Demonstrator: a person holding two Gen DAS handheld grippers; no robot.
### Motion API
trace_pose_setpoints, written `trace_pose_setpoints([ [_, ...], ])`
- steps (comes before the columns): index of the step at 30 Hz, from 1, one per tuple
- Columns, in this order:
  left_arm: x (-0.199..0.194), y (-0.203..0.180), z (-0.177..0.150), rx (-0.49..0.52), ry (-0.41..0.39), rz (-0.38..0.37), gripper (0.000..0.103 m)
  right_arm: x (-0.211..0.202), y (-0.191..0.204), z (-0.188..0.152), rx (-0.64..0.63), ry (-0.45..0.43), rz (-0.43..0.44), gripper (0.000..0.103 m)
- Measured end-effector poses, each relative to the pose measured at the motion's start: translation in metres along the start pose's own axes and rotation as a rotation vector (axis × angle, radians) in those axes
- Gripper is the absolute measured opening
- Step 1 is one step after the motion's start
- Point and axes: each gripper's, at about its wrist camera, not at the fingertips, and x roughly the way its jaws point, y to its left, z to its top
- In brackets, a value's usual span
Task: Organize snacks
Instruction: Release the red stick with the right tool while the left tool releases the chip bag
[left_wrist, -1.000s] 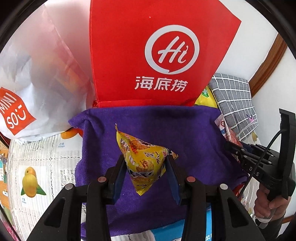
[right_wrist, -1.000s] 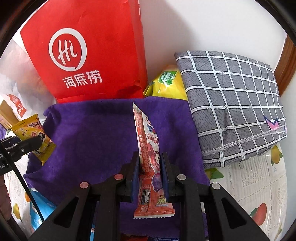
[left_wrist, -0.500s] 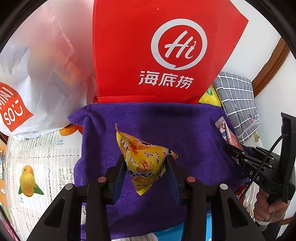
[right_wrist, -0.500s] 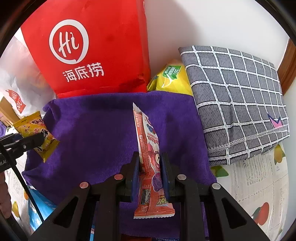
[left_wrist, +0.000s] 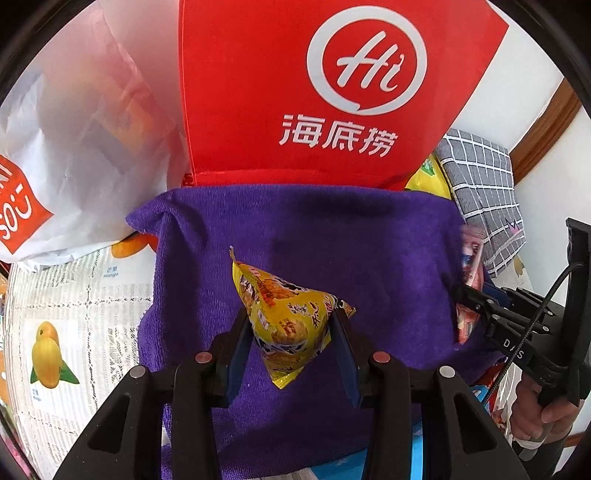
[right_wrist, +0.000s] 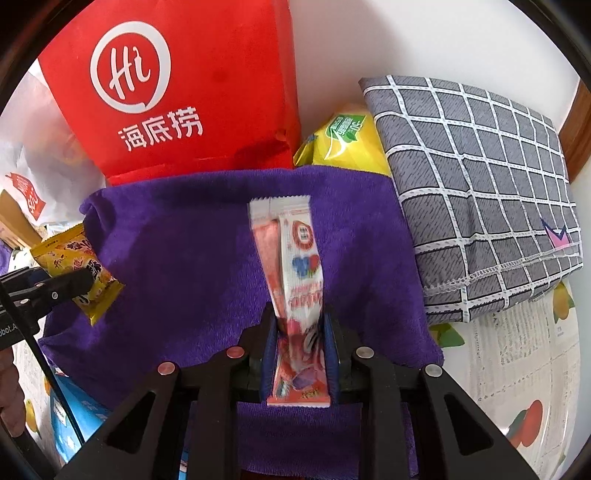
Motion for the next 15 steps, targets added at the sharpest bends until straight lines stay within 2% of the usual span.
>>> trace_pose_setpoints([
  [5, 0.003, 0.0, 0.0, 0.0, 0.013, 0.006, 0.041, 0.003, 0.001, 0.002, -0.016, -0.002, -0.007, 0.025],
  [7, 0.004, -0.002, 0.0, 0.006, 0.023, 0.001, 0.041, 0.002, 0.002, 0.003, -0.015, -0.004, 0.002, 0.035],
  [8, 0.004, -0.003, 0.0, 0.011, 0.031, -0.012, 0.042, -0.001, 0.003, 0.003, -0.015, -0.008, 0.005, 0.037],
  [9, 0.004, -0.004, 0.0, 0.012, 0.033, -0.027, 0.045, -0.004, 0.004, 0.003, -0.016, -0.015, 0.006, 0.038],
  [11, 0.002, -0.006, 0.001, 0.007, 0.032, -0.028, 0.062, -0.01, 0.005, 0.004, -0.021, -0.026, 0.004, 0.039],
  [14, -0.006, -0.01, -0.001, 0.01, 0.017, -0.013, 0.064, -0.027, 0.008, 0.005, -0.026, -0.058, 0.011, 0.043],
  [15, -0.009, -0.011, -0.002, 0.01, 0.015, -0.012, 0.065, -0.033, 0.009, 0.005, -0.028, -0.068, 0.014, 0.047],
])
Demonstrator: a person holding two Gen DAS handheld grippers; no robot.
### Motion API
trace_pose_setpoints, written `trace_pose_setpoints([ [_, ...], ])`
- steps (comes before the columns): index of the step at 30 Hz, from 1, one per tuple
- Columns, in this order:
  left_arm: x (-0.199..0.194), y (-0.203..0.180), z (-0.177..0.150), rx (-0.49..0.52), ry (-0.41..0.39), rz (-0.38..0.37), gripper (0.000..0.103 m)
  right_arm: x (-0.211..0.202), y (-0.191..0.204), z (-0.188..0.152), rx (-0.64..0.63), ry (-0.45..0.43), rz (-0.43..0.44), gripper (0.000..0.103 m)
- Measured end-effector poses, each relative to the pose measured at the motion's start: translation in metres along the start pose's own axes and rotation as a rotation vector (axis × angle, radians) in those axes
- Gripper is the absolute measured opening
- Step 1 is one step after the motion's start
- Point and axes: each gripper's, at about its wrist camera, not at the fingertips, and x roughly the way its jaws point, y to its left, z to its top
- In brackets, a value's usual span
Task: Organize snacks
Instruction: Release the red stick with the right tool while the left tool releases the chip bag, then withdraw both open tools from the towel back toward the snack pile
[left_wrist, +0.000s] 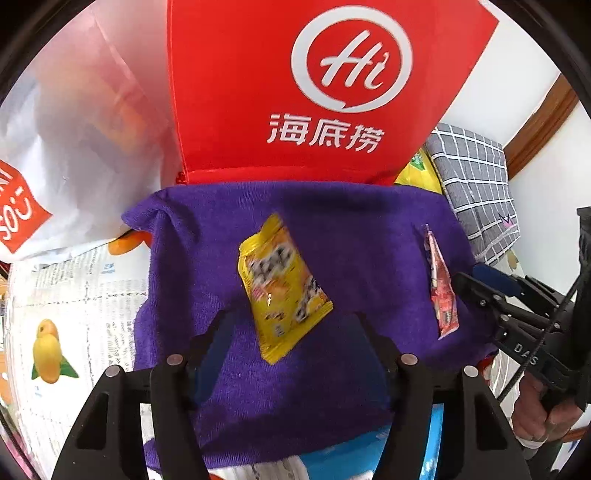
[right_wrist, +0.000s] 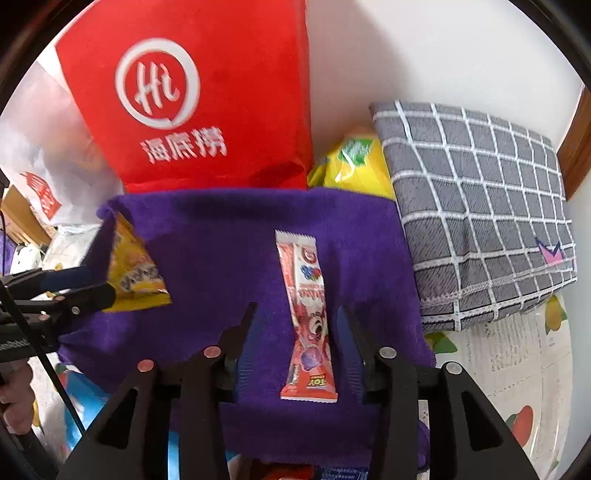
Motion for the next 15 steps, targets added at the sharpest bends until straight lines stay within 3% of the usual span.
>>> trace_pose_setpoints([
  [1, -0.003, 0.0, -0.001, 0.001, -0.002, 0.002, 0.065, -0.005, 0.001, 0.001, -0.002, -0.01, 0.004, 0.052],
  [8, -0.043, -0.009, -0.017, 0.022, -0.06, 0.03, 0.065, -0.054, 0.017, 0.001, -0.015, -0.076, 0.023, 0.06],
  [10, -0.058, -0.01, -0.025, 0.031, -0.075, 0.041, 0.065, -0.068, 0.02, -0.003, -0.017, -0.102, 0.005, 0.072],
  [15, -0.094, -0.019, -0.046, 0.056, -0.137, 0.054, 0.065, -0.105, 0.026, -0.03, 0.006, -0.155, -0.07, 0.081],
])
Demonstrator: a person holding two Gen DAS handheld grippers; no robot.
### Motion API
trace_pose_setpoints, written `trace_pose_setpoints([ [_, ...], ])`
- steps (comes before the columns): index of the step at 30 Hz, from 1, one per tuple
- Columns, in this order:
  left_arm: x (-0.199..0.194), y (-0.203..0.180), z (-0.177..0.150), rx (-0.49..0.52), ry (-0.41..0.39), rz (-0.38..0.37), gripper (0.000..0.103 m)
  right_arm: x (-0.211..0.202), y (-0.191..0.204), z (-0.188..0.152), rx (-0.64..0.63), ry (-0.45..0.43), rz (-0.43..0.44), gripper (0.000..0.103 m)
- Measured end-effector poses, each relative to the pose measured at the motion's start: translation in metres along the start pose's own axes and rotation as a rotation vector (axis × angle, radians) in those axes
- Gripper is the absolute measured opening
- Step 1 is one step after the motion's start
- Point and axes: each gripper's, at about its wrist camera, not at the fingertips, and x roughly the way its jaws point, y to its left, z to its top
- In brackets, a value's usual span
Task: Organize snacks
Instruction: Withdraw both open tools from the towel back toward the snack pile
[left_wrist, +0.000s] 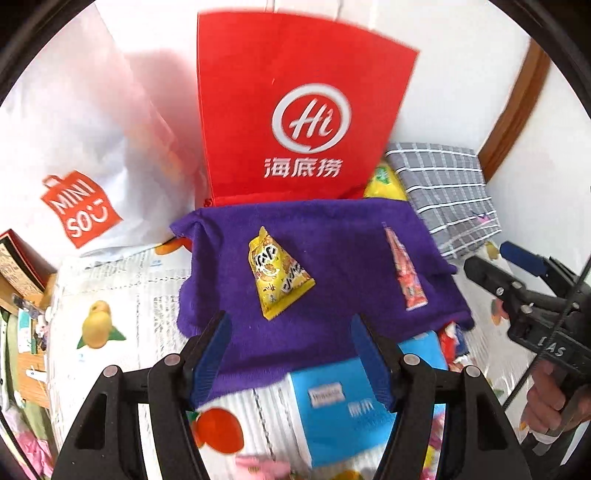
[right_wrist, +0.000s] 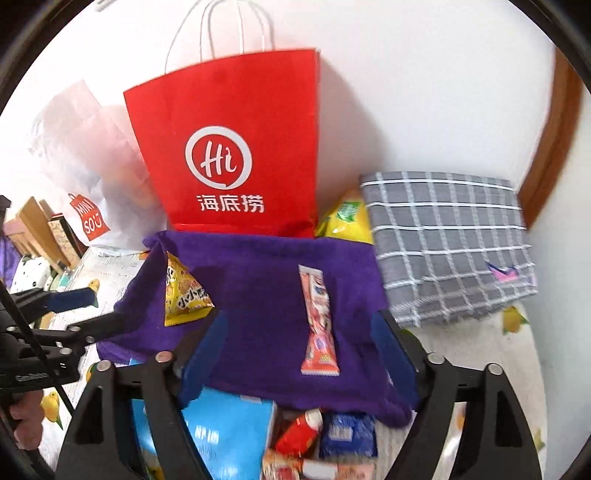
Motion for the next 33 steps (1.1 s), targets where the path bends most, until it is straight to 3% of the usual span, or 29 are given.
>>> trace_pose_setpoints([
  [10, -0.067, -0.016, -0.041, -0.009, -0.077, -0.057, 0.065, -0.054, -0.016, -0.051, 0.079, 0.014, -0.057, 0.081],
  [16, -0.097, -0.018, -0.066, -0.041, -0.119, -0.074, 0.065, -0.076, -0.03, -0.083, 0.128, 0.006, -0.026, 0.081],
  [21, -0.114, -0.021, -0.084, -0.048, -0.134, -0.082, 0.065, -0.096, -0.037, -0.104, 0.16, -0.015, 0.063, 0.081],
  [26, -0.126, -0.02, -0.102, -0.05, -0.144, -0.072, 0.065, -0.115, -0.027, -0.122, 0.088, -0.059, -0.033, 0.081],
  [33, -0.129, -0.013, -0.119, -0.057, -0.111, -0.069, 0.065, -0.13, -0.028, -0.142, 0.092, -0.086, -0.04, 0.077],
])
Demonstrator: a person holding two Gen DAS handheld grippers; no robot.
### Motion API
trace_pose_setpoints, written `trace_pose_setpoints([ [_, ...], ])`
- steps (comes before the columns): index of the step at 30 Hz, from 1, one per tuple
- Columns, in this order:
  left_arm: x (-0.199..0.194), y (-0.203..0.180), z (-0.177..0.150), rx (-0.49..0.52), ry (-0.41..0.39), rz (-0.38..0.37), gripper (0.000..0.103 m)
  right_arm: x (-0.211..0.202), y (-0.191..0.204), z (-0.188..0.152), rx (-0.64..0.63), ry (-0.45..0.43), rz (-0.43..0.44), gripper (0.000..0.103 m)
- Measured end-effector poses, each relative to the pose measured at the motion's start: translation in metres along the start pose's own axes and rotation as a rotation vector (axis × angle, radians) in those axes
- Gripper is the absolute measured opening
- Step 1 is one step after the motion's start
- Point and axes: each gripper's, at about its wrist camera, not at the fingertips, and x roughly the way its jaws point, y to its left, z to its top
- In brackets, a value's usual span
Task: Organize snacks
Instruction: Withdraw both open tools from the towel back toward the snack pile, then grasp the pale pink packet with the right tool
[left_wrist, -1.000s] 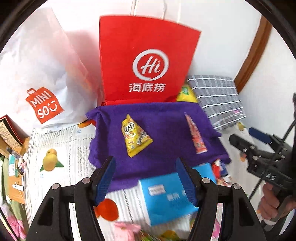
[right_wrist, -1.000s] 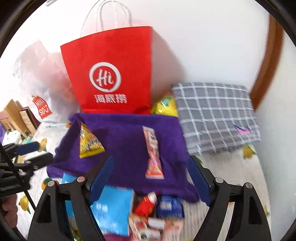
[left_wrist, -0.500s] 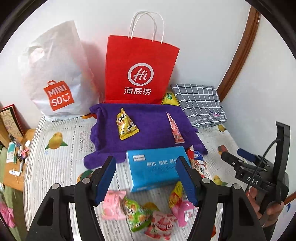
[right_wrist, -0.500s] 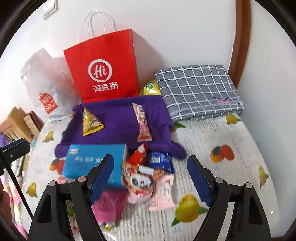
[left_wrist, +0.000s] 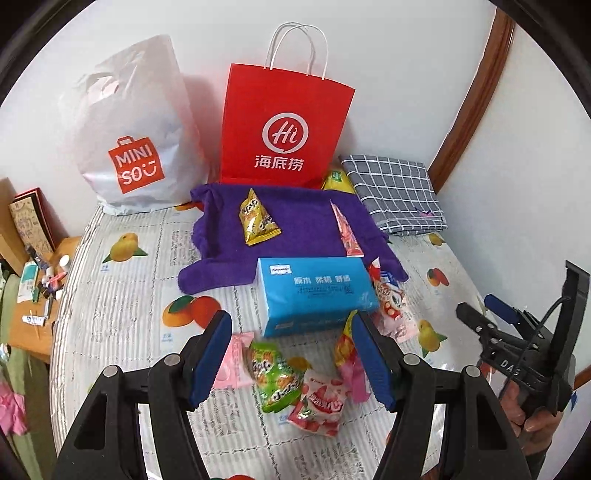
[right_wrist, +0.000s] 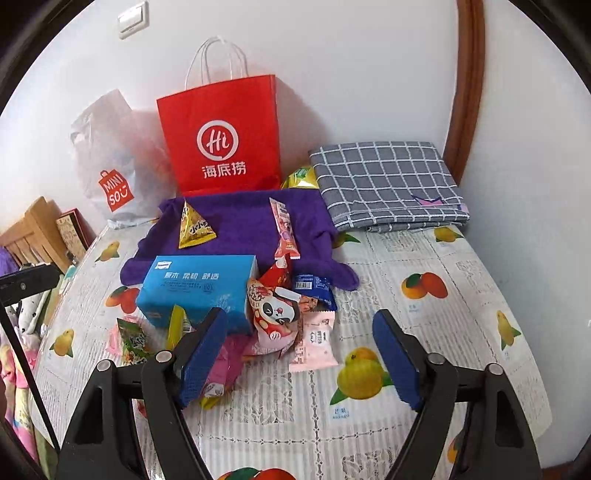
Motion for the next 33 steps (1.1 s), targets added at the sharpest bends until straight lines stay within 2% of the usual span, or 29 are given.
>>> trace_pose_setpoints([
  [6, -0.005, 0.0, -0.008, 0.001, -0.011, -0.017, 0.065, -0.001, -0.006, -0.011, 0.015, 0.014, -0.008, 0.077],
  [11, -0.001, 0.003, -0.011, -0.009, -0.004, 0.006, 0.065, 0.009, -0.012, -0.018, 0.021, 0.048, -0.005, 0.076],
  [18, 0.006, 0.018, -0.014, -0.043, -0.006, 0.024, 0.066, 0.028, -0.016, -0.025, 0.031, 0.073, 0.019, 0.067],
  [20, 0.011, 0.025, -0.015, -0.057, 0.007, 0.033, 0.075, 0.035, -0.017, -0.026, 0.032, 0.08, 0.028, 0.064],
  [21, 0.014, 0.028, -0.015, -0.062, 0.01, 0.038, 0.076, 0.039, -0.017, -0.027, 0.031, 0.085, 0.03, 0.062],
  [24, 0.022, 0.036, -0.017, -0.081, 0.02, 0.044, 0.076, 0.053, -0.018, -0.03, 0.015, 0.111, 0.028, 0.055],
  [29, 0.036, 0.048, -0.022, -0.123, 0.049, 0.036, 0.076, 0.08, -0.021, -0.035, 0.017, 0.154, 0.042, 0.054],
  [33, 0.043, 0.053, -0.026, -0.128, 0.052, 0.045, 0.076, 0.104, -0.027, -0.037, 0.039, 0.19, 0.047, 0.043],
])
